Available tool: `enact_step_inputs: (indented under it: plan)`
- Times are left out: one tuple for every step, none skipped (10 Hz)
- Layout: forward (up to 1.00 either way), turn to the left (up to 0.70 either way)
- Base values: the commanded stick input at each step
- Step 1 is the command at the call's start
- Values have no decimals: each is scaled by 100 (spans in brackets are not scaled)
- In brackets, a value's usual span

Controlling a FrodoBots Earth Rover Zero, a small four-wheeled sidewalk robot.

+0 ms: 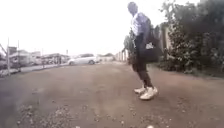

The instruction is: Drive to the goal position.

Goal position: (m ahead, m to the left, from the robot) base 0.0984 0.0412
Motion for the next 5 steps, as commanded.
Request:
enact_step_inputs:
  plan:
    - [0, 0]
    - [0, 0]
    - [0, 0]
    - [0, 0]
    - [0, 0]
